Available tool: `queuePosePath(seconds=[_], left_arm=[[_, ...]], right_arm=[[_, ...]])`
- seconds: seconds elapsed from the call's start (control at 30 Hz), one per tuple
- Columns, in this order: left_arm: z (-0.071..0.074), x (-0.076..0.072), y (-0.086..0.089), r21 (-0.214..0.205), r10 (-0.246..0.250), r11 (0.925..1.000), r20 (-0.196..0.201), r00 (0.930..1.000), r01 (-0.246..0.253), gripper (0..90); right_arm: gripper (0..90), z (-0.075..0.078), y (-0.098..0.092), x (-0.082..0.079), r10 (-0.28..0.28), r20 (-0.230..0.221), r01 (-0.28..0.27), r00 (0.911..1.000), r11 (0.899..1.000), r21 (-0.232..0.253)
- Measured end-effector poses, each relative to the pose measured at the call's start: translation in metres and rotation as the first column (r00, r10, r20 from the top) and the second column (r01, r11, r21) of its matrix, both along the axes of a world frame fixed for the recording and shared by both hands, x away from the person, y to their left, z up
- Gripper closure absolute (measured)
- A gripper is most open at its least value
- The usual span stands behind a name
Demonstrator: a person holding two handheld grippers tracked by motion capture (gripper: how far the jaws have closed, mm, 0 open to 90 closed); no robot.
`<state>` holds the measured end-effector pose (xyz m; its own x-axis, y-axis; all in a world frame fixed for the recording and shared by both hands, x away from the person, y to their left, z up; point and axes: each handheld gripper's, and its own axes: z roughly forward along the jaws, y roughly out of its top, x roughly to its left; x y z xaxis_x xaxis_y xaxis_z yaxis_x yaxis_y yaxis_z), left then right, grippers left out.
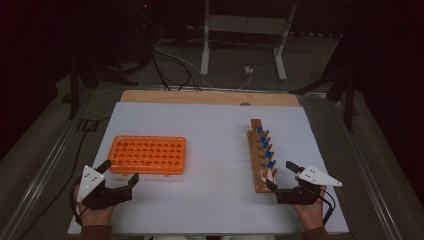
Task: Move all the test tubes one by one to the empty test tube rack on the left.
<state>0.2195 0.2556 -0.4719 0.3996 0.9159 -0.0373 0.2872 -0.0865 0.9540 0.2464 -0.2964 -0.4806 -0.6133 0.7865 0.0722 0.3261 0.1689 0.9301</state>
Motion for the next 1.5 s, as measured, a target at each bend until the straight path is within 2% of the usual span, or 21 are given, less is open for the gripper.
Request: queuePosePath(seconds=[0.03,0.47,0.6,0.73,0.8,0.97,1.03,1.1,1.13,1.17,1.27,1.3,1.33,1.5], left_arm=[[0.001,0.0,0.001,-0.023,-0.005,0.9997,-0.013,0.9999,0.005,1.1],[0.001,0.0,0.002,-0.047,0.011,0.9988,-0.022,0.9997,-0.013,1.1],[0.0,0.0,0.003,-0.048,0.028,0.9984,-0.026,0.9993,-0.029,1.1],[-0.001,0.0,0.004,-0.055,0.035,0.9978,-0.027,0.999,-0.036,1.1],[-0.001,0.0,0.004,-0.063,0.037,0.9973,-0.03,0.9989,-0.039,1.2],[-0.002,0.0,0.003,-0.058,0.034,0.9977,-0.033,0.9989,-0.036,1.2],[-0.002,0.0,0.003,-0.058,0.032,0.9977,-0.034,0.9989,-0.034,1.2],[-0.002,0.001,0.002,-0.055,0.029,0.998,-0.038,0.9989,-0.031,1.2],[-0.002,0.001,0.001,-0.053,0.025,0.9982,-0.038,0.9989,-0.027,1.2],[-0.002,0.001,0.0,-0.05,0.021,0.9985,-0.037,0.9991,-0.023,1.2],[-0.003,0.002,0.0,-0.048,0.02,0.9986,-0.037,0.9991,-0.021,1.1],[-0.003,0.002,0.0,-0.048,0.02,0.9986,-0.037,0.9991,-0.021,1.2],[-0.003,0.002,0.0,-0.05,0.019,0.9985,-0.038,0.9991,-0.02,1.1],[-0.003,0.002,-0.001,-0.045,0.01,0.9989,-0.043,0.999,-0.012,1.2]], right_arm=[[0.0,0.0,0.0,0.0,-0.002,0.001,0.002,1.0,1.0,0.0],[0.0,0.004,-0.003,-0.002,-0.015,0.012,0.015,0.9998,1.0,0.025],[0.0,0.013,-0.001,-0.002,-0.001,0.028,0.0,0.9996,0.999,0.039],[0.0,0.016,0.001,-0.001,0.024,0.026,-0.025,0.9994,0.999,0.022],[0.1,0.018,0.006,-0.001,0.038,0.001,-0.038,0.9993,0.999,-0.01],[17.1,0.019,0.013,0.0,0.06,0.002,-0.06,0.9982,0.997,-0.047],[26.2,0.019,0.016,0.002,0.04,-0.003,-0.04,0.9992,0.997,-0.063],[31.8,0.017,0.017,0.006,0.015,-0.013,-0.016,0.9998,0.997,-0.073],[31.8,0.017,0.017,0.006,0.015,-0.013,-0.016,0.9998,0.997,-0.073],[43.3,0.015,0.017,0.01,0.047,-0.033,-0.049,0.9983,0.997,-0.053],[56.6,0.013,0.018,0.012,0.059,-0.033,-0.062,0.9977,0.995,-0.072],[56.6,0.013,0.018,0.012,0.059,-0.033,-0.062,0.9977,0.995,-0.072],[64.1,0.012,0.019,0.013,0.063,-0.031,-0.065,0.9975,0.995,-0.082],[75.3,0.01,0.019,0.013,0.054,-0.024,-0.057,0.9982,0.993,-0.104]])
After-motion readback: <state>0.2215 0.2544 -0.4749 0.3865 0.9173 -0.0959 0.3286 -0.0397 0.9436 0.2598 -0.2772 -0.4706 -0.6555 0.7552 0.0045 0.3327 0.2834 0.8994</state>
